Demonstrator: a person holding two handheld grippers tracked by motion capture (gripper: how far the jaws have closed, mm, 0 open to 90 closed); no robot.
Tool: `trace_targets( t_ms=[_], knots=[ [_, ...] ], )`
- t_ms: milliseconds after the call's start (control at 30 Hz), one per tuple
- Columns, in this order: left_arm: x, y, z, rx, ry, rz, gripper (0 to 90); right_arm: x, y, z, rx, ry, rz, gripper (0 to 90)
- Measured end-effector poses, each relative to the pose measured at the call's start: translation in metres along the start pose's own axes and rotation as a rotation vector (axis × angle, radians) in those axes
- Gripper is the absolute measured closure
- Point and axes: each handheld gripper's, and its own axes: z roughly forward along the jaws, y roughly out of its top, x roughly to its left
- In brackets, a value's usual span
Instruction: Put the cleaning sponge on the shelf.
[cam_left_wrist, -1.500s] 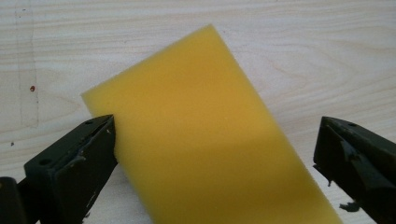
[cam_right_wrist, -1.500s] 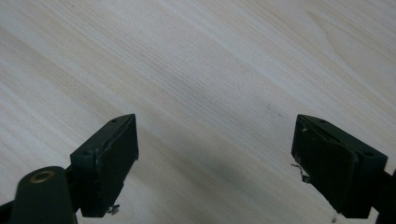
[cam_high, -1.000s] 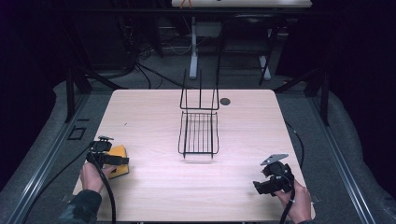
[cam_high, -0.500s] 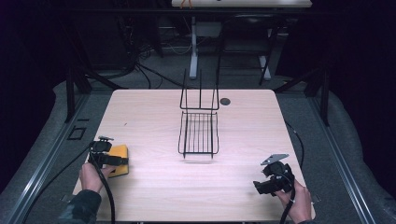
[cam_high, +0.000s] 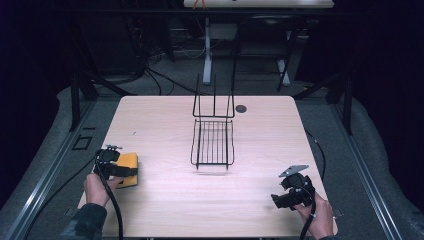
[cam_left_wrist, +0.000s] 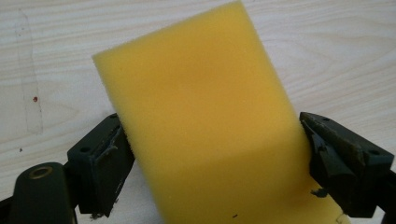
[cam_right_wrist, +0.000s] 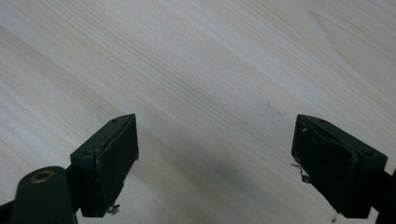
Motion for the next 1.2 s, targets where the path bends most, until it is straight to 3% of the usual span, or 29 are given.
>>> trace_targets(
  t_ms=[367,1000,1200],
  knots=[
    [-0.008,0.004,-0.014,-0.042,-0.019,0.025,14.3,0.001,0.0,0.001,0.002,-0.003,-0.005,14.4],
    [-0.033,0.013,-0.034,-0.078,-0.027,0.136,14.4,0.001,0.0,-0.001,0.001,-0.005,-0.005,14.3],
    [-0.038,0.017,-0.038,-0.087,-0.03,0.151,14.3,0.0,0.0,-0.001,0.002,-0.004,-0.003,14.3]
  ],
)
